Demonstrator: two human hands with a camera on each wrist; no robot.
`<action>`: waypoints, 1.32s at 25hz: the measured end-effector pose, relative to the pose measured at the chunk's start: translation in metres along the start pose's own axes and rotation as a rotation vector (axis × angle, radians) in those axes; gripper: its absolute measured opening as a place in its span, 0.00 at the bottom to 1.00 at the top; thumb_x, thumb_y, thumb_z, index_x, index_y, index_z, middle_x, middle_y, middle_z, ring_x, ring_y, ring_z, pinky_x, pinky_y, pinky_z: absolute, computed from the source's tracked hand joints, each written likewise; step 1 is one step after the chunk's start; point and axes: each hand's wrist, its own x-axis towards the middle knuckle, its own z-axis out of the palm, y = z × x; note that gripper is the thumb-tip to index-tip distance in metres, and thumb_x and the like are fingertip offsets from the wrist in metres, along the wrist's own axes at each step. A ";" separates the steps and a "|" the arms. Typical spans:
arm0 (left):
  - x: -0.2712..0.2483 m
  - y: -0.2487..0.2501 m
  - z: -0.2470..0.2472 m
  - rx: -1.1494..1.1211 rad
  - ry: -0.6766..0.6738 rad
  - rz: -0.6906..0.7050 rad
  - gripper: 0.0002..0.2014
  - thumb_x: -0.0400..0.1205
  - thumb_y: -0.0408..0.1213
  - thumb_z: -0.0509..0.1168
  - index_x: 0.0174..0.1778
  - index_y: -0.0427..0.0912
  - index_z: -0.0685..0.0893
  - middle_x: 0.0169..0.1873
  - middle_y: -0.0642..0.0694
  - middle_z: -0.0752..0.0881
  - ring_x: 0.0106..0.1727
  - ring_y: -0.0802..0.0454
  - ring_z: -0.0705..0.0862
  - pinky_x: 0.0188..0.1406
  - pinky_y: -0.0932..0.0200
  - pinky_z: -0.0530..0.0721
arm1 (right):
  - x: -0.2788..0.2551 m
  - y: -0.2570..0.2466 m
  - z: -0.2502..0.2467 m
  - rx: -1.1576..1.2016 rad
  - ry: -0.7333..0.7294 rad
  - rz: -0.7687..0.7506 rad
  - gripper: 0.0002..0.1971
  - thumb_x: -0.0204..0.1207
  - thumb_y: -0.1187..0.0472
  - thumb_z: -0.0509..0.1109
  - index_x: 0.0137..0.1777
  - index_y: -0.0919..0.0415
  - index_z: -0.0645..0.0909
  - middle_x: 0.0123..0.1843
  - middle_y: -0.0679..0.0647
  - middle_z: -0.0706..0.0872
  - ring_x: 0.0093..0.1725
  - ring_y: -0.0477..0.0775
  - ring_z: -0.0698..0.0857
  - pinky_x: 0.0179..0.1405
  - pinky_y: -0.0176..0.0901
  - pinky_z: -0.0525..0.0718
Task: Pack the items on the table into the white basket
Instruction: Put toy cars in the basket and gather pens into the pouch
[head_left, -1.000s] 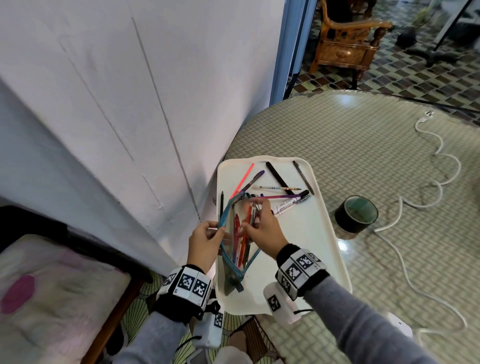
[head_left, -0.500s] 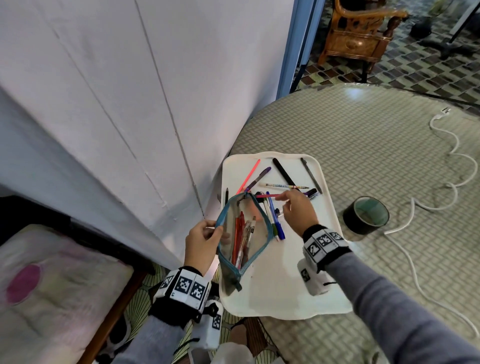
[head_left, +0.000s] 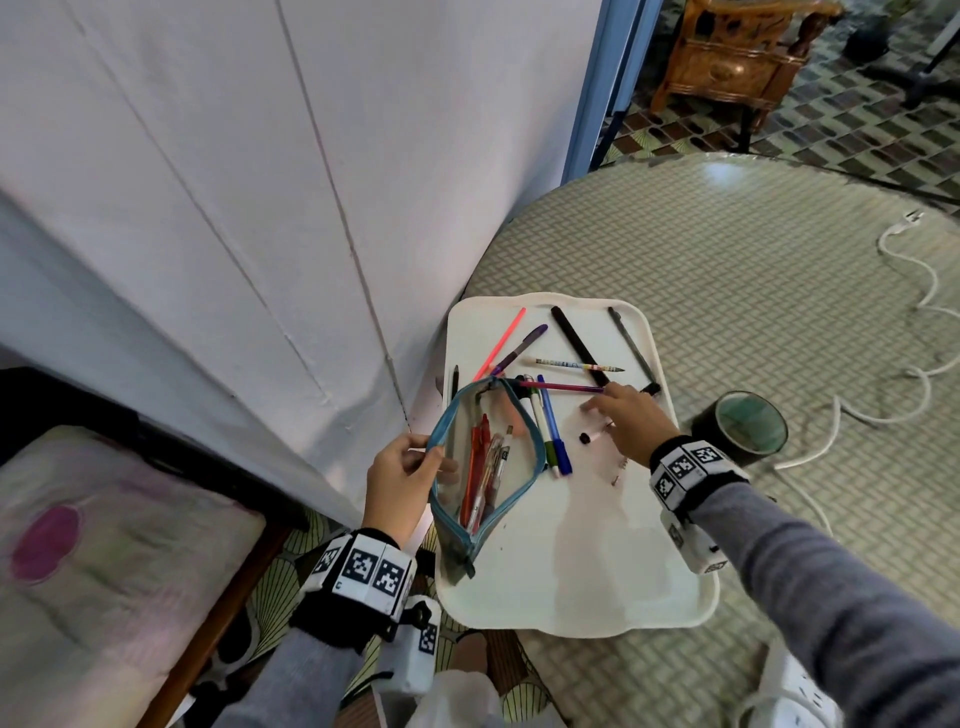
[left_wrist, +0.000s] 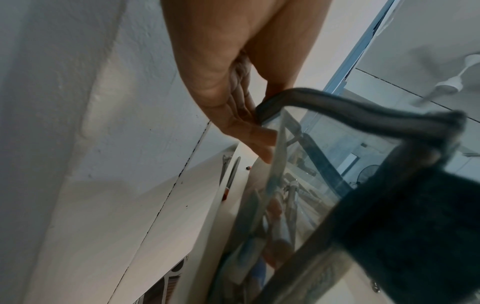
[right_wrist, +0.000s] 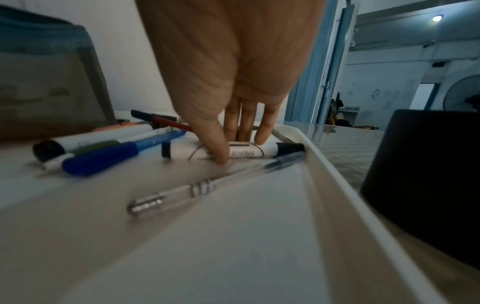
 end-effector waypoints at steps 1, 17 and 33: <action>0.000 0.000 0.000 0.006 -0.004 0.001 0.02 0.83 0.32 0.64 0.46 0.41 0.81 0.35 0.43 0.91 0.40 0.46 0.91 0.47 0.41 0.88 | -0.003 0.003 -0.001 -0.032 0.002 -0.011 0.19 0.75 0.73 0.65 0.64 0.57 0.81 0.62 0.56 0.79 0.63 0.60 0.77 0.59 0.49 0.71; -0.004 0.005 0.008 0.058 -0.050 0.062 0.04 0.83 0.31 0.64 0.44 0.44 0.81 0.36 0.44 0.91 0.40 0.50 0.91 0.45 0.50 0.89 | -0.045 -0.021 0.017 0.606 0.211 0.621 0.22 0.77 0.68 0.65 0.70 0.68 0.66 0.61 0.68 0.80 0.61 0.68 0.80 0.54 0.48 0.75; -0.005 0.000 0.001 0.036 -0.041 0.046 0.04 0.83 0.32 0.65 0.43 0.45 0.81 0.39 0.39 0.91 0.43 0.44 0.90 0.39 0.51 0.88 | -0.045 -0.149 -0.053 1.568 0.425 0.010 0.23 0.83 0.75 0.56 0.73 0.56 0.57 0.45 0.61 0.82 0.31 0.50 0.84 0.35 0.48 0.88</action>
